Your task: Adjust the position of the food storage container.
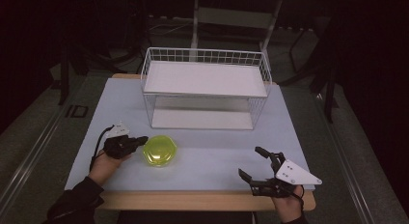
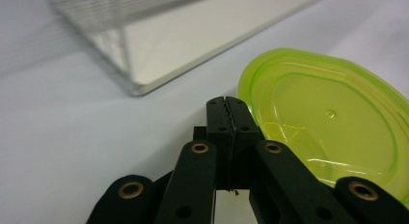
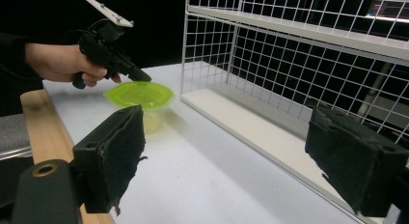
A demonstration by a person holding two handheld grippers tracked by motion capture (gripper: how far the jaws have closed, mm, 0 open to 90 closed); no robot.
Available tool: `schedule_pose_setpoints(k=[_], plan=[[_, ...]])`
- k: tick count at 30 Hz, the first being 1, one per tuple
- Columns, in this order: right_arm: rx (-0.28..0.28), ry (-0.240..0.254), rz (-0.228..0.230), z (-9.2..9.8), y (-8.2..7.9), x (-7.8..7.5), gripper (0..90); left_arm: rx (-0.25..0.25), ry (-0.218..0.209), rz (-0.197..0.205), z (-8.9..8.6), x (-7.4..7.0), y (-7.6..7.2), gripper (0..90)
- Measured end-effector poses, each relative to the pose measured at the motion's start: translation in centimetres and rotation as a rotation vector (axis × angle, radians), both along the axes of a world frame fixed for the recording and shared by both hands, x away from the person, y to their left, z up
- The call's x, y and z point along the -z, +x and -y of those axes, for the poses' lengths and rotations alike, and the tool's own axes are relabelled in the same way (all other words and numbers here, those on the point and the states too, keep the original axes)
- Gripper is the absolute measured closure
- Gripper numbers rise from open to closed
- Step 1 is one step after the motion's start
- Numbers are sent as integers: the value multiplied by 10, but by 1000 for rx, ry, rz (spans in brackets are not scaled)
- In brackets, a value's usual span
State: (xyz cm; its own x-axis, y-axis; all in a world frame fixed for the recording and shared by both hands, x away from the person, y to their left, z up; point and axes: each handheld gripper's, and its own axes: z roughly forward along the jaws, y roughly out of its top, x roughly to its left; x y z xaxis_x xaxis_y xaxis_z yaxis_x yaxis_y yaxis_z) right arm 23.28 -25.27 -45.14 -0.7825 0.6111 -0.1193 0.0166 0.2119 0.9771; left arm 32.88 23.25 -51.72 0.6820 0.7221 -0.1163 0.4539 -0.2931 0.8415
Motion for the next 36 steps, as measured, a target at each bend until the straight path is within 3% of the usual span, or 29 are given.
schedule_pose_setpoints(k=[3, 7, 10, 14, 16, 21, 36], plan=[[-1, -1, -1, 0, 0, 0, 137, 32, -7, -2, 8, -1, -1, 900], [-1, 1, -2, 0, 0, 0, 137, 34, -13, -2, 10, -2, -2, 900], [0, 2, 0, 0, 0, 0, 137, 0, 10, -32, 4, 1, -5, 900], [0, 1, 2, 0, 0, 0, 137, -1, 37, -56, 1, 4, -7, 900], [-3, 1, 4, 0, -1, -1, 137, 15, 47, -93, 1, 7, -8, 900], [-3, 0, 3, 0, -1, -1, 137, 52, 46, -126, 11, 10, -5, 900], [-2, 1, 4, 0, -1, -1, 138, 97, 75, -136, 44, 13, 7, 900]])
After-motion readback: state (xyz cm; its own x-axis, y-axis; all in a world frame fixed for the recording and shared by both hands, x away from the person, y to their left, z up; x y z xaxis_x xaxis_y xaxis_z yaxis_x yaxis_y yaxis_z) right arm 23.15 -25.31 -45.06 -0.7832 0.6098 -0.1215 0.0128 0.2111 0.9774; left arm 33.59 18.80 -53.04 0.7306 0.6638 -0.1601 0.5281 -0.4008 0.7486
